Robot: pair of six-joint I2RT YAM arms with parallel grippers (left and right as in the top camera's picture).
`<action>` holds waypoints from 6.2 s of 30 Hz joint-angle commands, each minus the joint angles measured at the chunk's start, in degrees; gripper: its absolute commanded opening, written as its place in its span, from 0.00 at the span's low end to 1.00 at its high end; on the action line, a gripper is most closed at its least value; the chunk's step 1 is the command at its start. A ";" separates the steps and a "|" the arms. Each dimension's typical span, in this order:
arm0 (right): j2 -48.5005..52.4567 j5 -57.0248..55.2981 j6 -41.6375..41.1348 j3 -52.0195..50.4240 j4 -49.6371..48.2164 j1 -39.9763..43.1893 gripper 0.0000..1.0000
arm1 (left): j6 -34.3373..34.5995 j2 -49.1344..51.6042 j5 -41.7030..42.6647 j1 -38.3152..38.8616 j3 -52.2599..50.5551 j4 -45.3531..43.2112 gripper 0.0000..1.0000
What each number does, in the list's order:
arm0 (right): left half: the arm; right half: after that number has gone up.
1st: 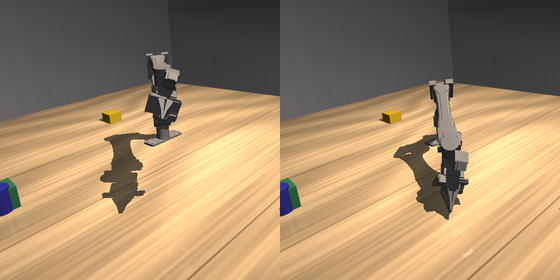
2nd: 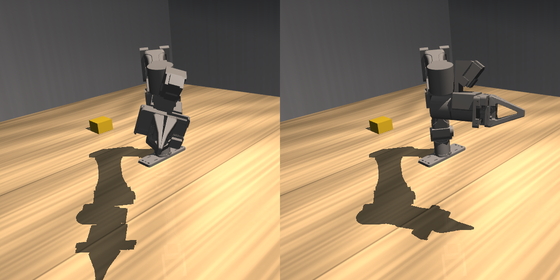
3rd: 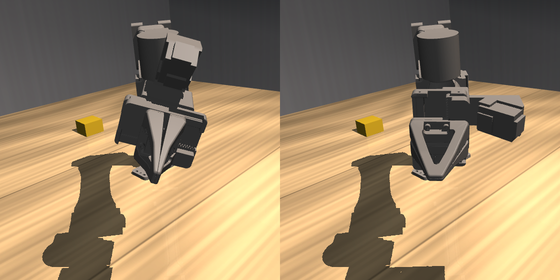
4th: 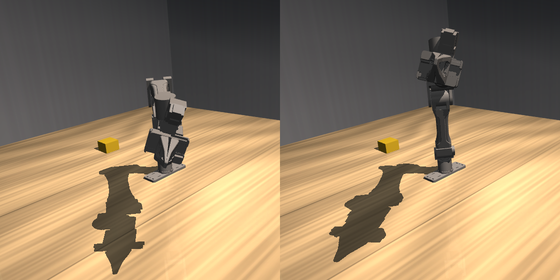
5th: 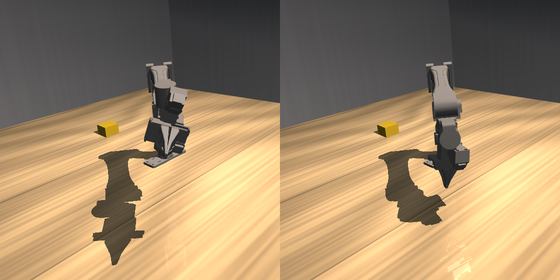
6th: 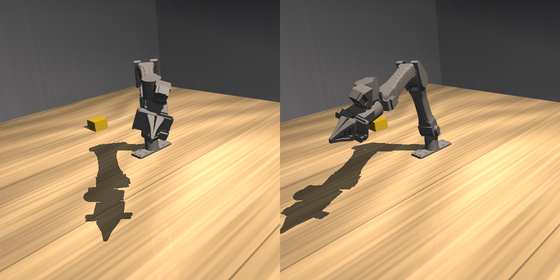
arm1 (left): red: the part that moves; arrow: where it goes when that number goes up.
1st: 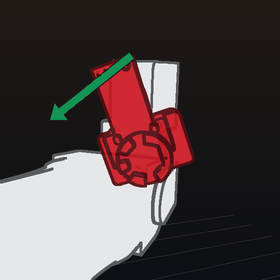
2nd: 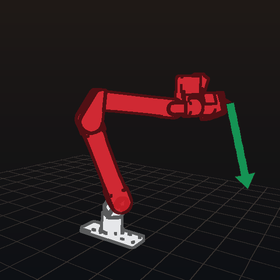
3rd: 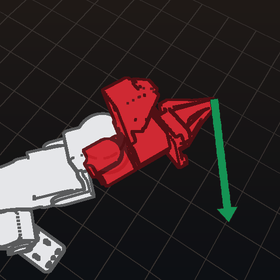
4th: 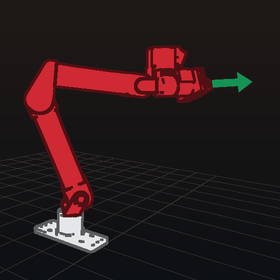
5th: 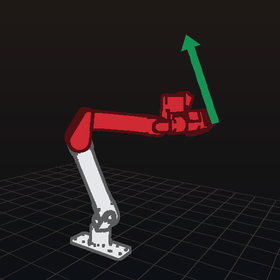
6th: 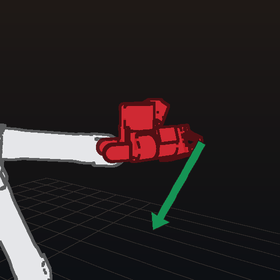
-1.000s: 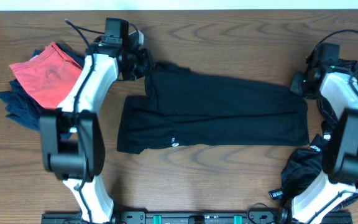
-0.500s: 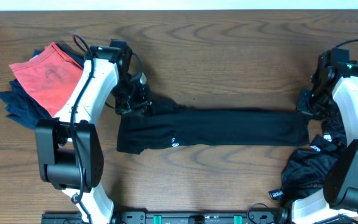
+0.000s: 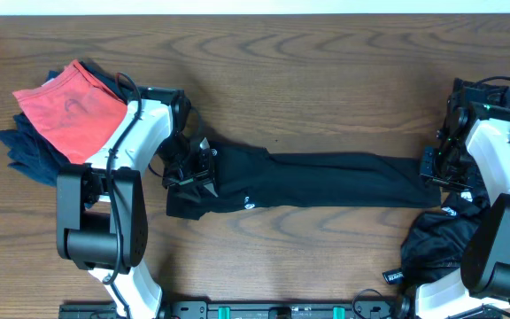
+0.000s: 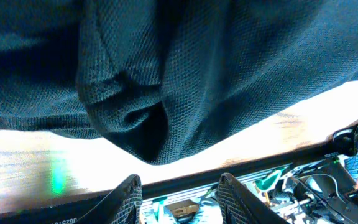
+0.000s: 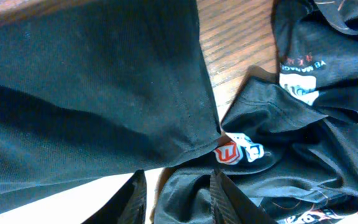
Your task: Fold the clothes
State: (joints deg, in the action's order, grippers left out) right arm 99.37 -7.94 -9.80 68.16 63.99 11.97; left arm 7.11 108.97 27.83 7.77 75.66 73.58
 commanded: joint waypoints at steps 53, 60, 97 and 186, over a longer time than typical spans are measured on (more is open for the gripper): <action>0.39 -1.14 1.42 -0.35 0.07 -0.13 0.54 | 9.51 -5.66 -17.81 -0.02 -7.23 -10.80 0.27; 0.52 5.86 6.93 -0.76 -0.63 -0.13 0.59 | 9.49 -5.68 -17.79 -0.02 -8.11 -10.62 0.43; -1.73 9.05 8.00 0.72 -6.75 -3.10 0.01 | 8.02 -20.02 -17.84 -0.02 -6.97 -8.70 0.44; 11.52 10.29 -6.01 0.15 -16.33 -38.80 0.40 | -0.48 1.22 -9.22 -2.23 -7.82 -18.47 0.06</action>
State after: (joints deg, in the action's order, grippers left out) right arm 109.38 3.64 -14.90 69.56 46.46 -29.02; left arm 7.22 109.84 22.28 7.01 65.98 52.53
